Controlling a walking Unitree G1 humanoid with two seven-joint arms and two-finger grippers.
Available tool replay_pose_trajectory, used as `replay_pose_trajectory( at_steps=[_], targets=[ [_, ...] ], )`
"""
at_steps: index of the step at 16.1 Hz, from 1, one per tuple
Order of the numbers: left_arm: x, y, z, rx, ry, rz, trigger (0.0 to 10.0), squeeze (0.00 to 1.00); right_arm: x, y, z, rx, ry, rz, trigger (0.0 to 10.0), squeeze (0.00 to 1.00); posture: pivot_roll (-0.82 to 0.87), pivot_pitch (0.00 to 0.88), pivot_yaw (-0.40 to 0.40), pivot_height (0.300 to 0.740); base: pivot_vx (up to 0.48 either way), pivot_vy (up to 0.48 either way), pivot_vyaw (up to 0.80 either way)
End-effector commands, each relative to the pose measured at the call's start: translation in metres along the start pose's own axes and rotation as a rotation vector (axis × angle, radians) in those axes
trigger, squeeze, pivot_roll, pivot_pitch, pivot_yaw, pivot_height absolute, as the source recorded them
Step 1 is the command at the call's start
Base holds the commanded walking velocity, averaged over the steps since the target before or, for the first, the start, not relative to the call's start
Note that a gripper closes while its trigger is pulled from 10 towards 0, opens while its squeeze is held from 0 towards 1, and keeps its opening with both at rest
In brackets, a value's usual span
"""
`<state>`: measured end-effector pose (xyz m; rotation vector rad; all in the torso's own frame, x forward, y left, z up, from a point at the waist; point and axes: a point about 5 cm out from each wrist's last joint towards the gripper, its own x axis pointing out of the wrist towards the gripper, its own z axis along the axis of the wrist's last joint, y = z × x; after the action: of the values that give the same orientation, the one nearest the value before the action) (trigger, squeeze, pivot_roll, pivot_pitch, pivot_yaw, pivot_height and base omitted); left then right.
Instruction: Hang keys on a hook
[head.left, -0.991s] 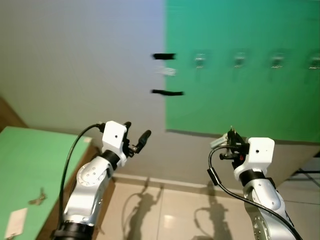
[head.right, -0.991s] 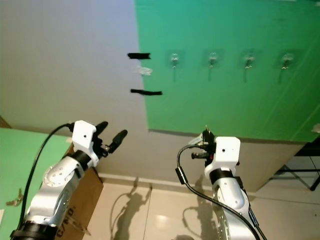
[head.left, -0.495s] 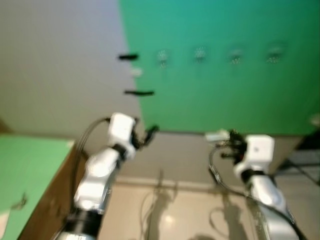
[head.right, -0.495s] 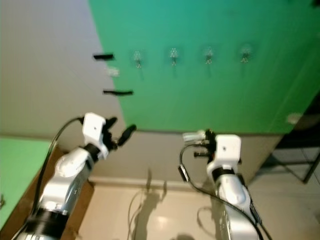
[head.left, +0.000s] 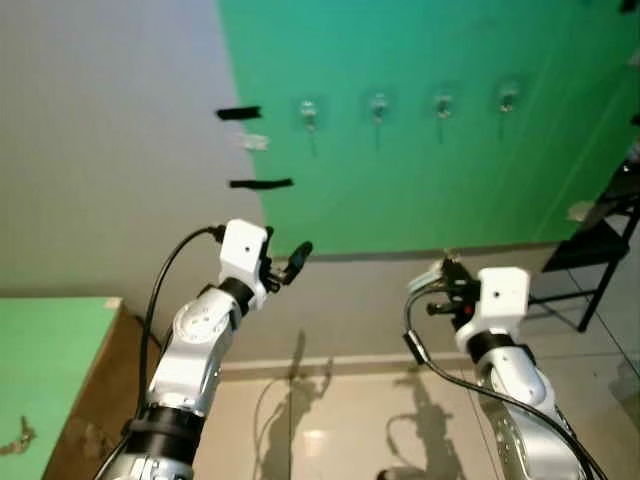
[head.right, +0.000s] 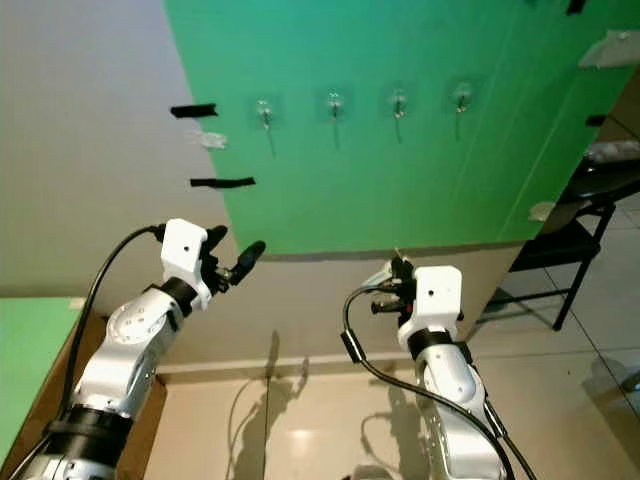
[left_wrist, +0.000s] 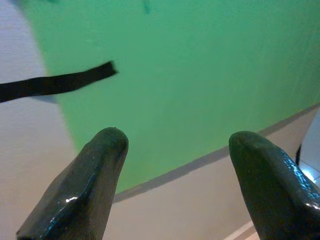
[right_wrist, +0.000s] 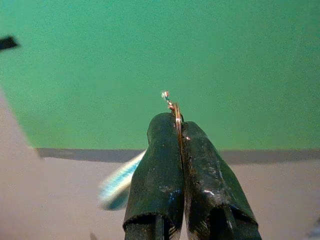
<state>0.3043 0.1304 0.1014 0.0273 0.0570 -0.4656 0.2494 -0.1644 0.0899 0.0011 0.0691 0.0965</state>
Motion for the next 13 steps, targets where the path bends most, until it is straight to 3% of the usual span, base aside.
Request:
replay_pose_trajectory(
  at_steps=[1,6,8,10,13],
  targets=[
    [0.002,-0.005,0.004,0.007,-0.035,-0.002,10.0,0.00,0.008,0.002,0.014,0.006,-0.025,0.075,0.0,0.00,-0.18,0.000,0.058,0.736,0.000,0.270,0.00],
    [0.002,-0.002,0.004,0.038,-0.024,0.019,10.0,0.00,0.030,0.011,0.049,0.003,-0.068,0.201,0.0,0.00,-0.17,0.000,0.058,0.736,0.000,0.467,0.00],
    [0.005,0.000,0.005,0.057,-0.020,0.025,10.0,0.00,0.038,0.018,0.062,-0.013,-0.085,0.263,0.0,0.00,-0.17,0.000,0.058,0.736,0.322,0.354,0.00],
    [0.010,0.000,0.006,0.075,-0.013,0.046,10.0,0.00,0.049,0.031,0.081,-0.035,-0.115,0.369,0.0,0.00,-0.17,0.000,0.058,0.736,0.169,0.000,0.00],
    [0.017,-0.005,0.006,0.113,0.009,0.027,10.0,0.00,0.063,0.030,0.099,-0.038,-0.126,0.411,0.0,0.00,-0.16,0.000,0.053,0.736,0.000,0.000,0.00]
  ],
)
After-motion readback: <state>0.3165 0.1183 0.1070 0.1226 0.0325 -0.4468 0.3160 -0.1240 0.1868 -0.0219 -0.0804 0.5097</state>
